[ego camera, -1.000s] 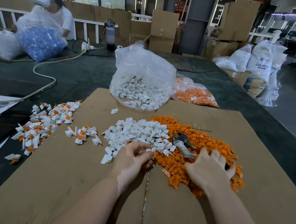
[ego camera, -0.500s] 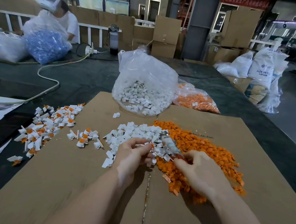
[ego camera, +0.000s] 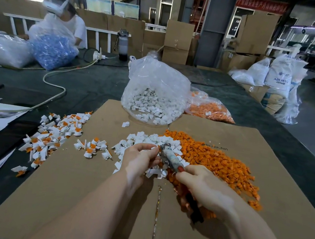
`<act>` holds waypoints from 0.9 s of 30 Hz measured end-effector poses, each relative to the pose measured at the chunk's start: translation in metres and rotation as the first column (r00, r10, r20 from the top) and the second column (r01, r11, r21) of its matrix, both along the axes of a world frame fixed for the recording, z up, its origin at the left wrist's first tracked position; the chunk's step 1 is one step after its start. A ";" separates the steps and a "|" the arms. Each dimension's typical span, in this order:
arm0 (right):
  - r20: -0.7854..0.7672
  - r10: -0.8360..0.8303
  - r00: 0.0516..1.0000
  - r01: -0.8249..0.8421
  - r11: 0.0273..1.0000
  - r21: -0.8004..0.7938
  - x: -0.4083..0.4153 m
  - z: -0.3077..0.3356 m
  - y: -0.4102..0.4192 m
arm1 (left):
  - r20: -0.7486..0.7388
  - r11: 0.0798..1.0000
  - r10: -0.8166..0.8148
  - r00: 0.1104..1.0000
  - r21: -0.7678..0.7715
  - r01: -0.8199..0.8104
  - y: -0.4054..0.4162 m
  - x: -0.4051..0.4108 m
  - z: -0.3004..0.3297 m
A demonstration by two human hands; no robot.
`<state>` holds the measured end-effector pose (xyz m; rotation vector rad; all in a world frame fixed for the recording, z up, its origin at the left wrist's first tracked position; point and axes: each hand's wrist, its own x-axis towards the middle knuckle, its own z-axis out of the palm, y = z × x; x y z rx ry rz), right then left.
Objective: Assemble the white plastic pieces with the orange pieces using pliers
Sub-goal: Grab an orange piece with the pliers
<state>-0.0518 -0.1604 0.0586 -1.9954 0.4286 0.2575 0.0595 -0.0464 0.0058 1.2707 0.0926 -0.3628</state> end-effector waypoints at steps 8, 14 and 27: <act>0.138 -0.005 0.990 0.038 0.970 -0.238 0.004 -0.014 0.003 | 0.021 0.999 0.032 0.999 -0.012 -0.032 -0.003 -0.004 0.002; 0.284 -0.169 0.944 0.264 0.903 -0.339 -0.004 -0.026 -0.012 | 0.038 0.998 0.030 0.999 -0.047 -0.028 0.002 -0.012 -0.004; 0.282 -0.135 0.950 0.306 0.210 -0.928 -0.002 -0.058 -0.041 | 0.371 0.930 -0.219 0.903 0.359 0.078 0.005 -0.032 -0.025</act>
